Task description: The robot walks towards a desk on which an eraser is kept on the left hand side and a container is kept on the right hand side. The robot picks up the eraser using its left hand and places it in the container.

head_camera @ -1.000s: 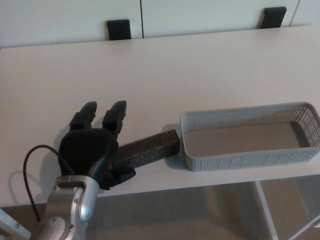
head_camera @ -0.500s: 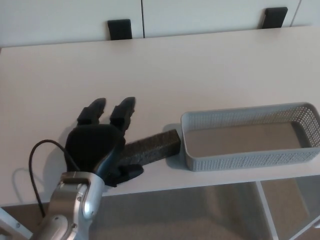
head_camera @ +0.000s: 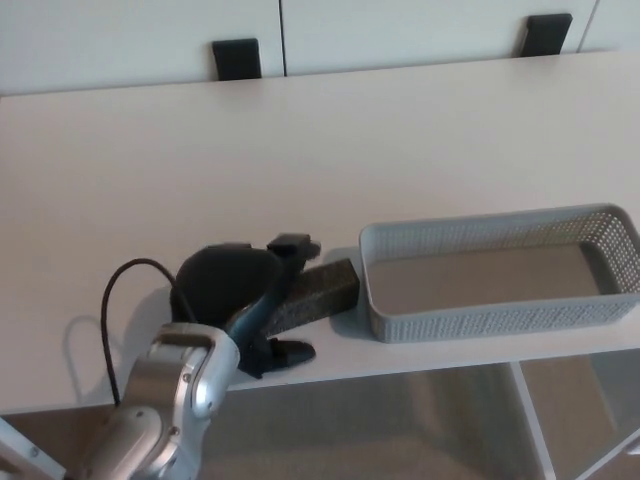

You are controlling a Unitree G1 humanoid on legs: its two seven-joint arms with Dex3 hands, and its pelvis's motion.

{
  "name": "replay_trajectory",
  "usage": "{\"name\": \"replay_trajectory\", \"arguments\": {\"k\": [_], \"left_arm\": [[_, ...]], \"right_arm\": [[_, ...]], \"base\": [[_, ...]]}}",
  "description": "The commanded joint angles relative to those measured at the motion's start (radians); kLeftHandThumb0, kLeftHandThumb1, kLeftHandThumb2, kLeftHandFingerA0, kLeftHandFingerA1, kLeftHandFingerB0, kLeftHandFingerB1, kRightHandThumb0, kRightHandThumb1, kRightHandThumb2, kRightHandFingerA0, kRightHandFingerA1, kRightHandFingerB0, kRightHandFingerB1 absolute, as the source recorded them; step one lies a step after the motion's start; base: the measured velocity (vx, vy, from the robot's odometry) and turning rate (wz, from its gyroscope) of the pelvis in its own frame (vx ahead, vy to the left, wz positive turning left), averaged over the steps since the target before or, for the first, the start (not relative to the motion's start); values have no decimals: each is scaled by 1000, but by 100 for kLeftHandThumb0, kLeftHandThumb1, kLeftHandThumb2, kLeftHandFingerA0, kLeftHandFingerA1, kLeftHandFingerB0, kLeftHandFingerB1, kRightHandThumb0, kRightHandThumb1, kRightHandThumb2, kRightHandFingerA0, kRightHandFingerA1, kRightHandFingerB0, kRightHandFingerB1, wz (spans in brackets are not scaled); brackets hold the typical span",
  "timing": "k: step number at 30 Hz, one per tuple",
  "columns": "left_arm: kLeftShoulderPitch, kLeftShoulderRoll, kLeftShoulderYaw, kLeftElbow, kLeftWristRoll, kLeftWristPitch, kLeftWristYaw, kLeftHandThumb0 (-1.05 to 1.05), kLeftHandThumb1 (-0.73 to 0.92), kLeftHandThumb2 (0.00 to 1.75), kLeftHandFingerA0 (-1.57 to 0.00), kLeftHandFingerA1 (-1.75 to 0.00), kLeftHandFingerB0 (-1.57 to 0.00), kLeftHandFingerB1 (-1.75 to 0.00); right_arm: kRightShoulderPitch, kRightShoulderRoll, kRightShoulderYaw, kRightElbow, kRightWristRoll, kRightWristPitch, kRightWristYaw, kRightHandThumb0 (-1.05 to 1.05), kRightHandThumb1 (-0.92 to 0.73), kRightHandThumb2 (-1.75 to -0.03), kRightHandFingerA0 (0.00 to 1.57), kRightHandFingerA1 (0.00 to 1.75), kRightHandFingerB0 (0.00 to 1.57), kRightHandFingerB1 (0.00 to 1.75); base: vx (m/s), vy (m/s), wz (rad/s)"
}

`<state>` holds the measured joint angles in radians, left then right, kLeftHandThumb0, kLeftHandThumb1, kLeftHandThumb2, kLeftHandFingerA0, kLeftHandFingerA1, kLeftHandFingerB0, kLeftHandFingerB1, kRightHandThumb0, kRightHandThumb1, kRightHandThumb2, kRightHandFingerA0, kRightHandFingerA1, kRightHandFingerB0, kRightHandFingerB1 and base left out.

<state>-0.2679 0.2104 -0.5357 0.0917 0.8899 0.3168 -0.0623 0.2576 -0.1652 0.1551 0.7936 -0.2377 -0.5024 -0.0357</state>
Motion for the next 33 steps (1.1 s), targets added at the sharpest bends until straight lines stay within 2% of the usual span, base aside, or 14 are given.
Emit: {"name": "replay_trajectory", "arguments": {"k": [1,5,11,13,22,24,25,26,27,28,29,30,31,33], "left_arm": [[-29,53,-53,82,37,45,-165,-59,65,126,-122,-112,-85,-66],[-20,54,-37,109,29,17,-60,-55,72,138,-123,-122,-84,-73],[10,60,-4,107,14,-56,84,-61,83,118,-129,-139,-92,-91],[13,59,13,101,-1,-70,94,-63,76,125,-132,-132,-79,-83],[10,85,101,59,-21,-50,100,-55,80,114,-124,-153,-97,-101],[-4,100,133,63,-36,-66,105,-53,68,123,-130,-137,-76,-81],[-12,106,151,62,-45,-72,106,-52,63,122,-135,-141,-92,-108],[-17,109,166,62,-53,-83,114,-52,63,122,-135,-141,-92,-108],[-26,115,181,54,-63,-97,112,-51,65,115,-115,-171,-86,-160],[-36,121,192,23,-66,-97,94,-56,69,116,-115,-175,-90,-167],[-35,121,193,22,-66,-98,93,-56,69,116,-115,-175,-90,-167],[-50,112,199,-6,-68,-103,103,-66,62,120,-151,-154,-104,-125],[-61,107,203,-19,-72,-107,104,-66,62,120,-151,-154,-104,-125],[-88,85,189,-83,-64,-68,44,-61,70,88,-132,-171,-89,-126]], "right_arm": [[12,-39,13,-61,-22,74,33,-41,-54,-80,67,60,50,54],[10,-45,16,-81,-18,94,42,-41,-53,-80,67,60,51,54],[21,-51,27,-112,-22,125,46,-41,-54,-81,67,60,50,54],[17,-47,30,-114,-24,131,44,-41,-54,-81,68,60,50,54],[21,-56,33,-141,-32,150,47,-41,-55,-81,67,60,50,53],[22,-58,32,-150,-29,156,53,-41,-55,-81,67,60,49,53],[21,-58,32,-149,-28,154,54,-41,-55,-81,67,60,49,53],[21,-58,32,-148,-29,152,55,-41,-55,-81,67,60,49,53],[20,-59,32,-147,-28,151,56,-34,-65,-60,75,49,54,42],[16,-58,32,-139,-29,150,57,-41,-54,-81,69,61,49,53],[16,-58,32,-139,-29,150,57,-41,-54,-81,69,61,49,53],[10,-56,33,-132,-31,152,56,-40,-54,-80,70,61,50,53],[3,-54,34,-125,-31,149,56,-40,-54,-80,70,61,50,53],[10,-54,36,-132,-34,156,55,-41,-54,-81,69,61,49,54]], "base": [[0,0,0],[0,0,0],[0,0,0],[0,0,0],[0,0,0],[0,0,0],[0,0,0],[0,0,0],[0,0,0],[0,0,0],[0,0,0],[0,0,0],[0,0,0],[0,0,0]]}}
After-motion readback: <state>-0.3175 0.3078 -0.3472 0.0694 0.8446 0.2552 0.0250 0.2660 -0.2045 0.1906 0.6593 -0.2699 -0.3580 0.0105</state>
